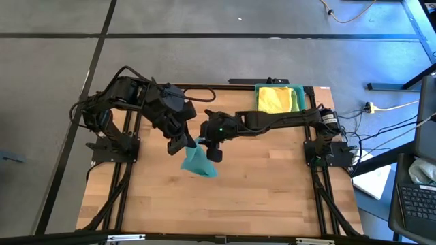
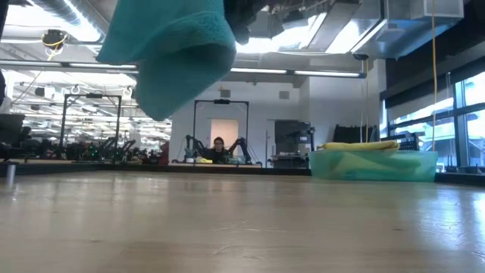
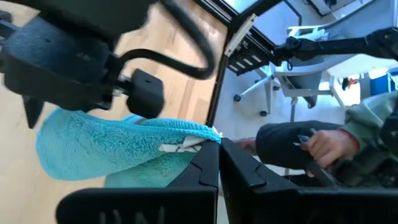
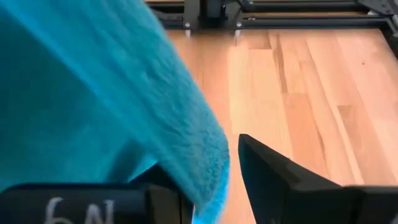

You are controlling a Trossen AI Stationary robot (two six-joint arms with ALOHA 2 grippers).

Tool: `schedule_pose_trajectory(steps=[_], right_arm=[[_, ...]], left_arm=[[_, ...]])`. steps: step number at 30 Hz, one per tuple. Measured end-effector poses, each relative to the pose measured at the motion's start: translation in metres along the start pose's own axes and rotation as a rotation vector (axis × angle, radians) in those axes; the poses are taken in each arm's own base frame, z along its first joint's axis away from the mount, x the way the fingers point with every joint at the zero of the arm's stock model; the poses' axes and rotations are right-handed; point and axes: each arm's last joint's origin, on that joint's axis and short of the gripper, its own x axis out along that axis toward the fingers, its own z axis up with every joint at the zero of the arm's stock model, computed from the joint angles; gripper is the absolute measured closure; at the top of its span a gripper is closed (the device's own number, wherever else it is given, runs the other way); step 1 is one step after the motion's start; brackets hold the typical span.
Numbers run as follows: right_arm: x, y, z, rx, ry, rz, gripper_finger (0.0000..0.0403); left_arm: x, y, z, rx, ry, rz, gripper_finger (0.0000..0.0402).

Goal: Fold microfiber towels
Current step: Fold the blue microfiber cloth

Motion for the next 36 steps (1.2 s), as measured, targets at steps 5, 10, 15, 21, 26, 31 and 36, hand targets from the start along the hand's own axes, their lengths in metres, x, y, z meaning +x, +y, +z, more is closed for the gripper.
schedule_pose_trajectory(steps=[5, 10, 15, 21, 26, 31, 36], right_arm=[[0.001, 0.0, -0.002, -0.048, 0.022, -0.001, 0.0311], [0.001, -0.001, -0.009, -0.113, 0.086, -0.001, 0.0389], [-0.001, -0.003, -0.017, -0.167, 0.175, 0.004, 0.0394], [-0.009, -0.012, -0.018, -0.194, 0.207, 0.013, 0.0397], [-0.026, -0.019, -0.009, -0.204, 0.169, 0.004, 0.0398], [-0.049, -0.027, -0.004, -0.25, 0.171, -0.132, 0.04], [-0.077, -0.034, 0.001, -0.133, 0.142, -0.172, 0.04]], left_arm=[[0.0, -0.004, -0.004, 0.01, 0.016, -0.014, 0.0401], [0.001, -0.005, -0.01, -0.009, 0.054, 0.003, 0.0401], [0.002, -0.006, -0.021, -0.029, 0.131, 0.047, 0.0402], [0.003, -0.01, -0.025, -0.019, 0.131, 0.047, 0.0402], [0.005, -0.009, -0.024, 0.011, 0.074, 0.114, 0.0402], [0.028, 0.003, -0.024, 0.065, 0.08, 0.267, 0.0402], [0.059, 0.019, -0.03, 0.036, 0.159, 0.391, 0.0402]])
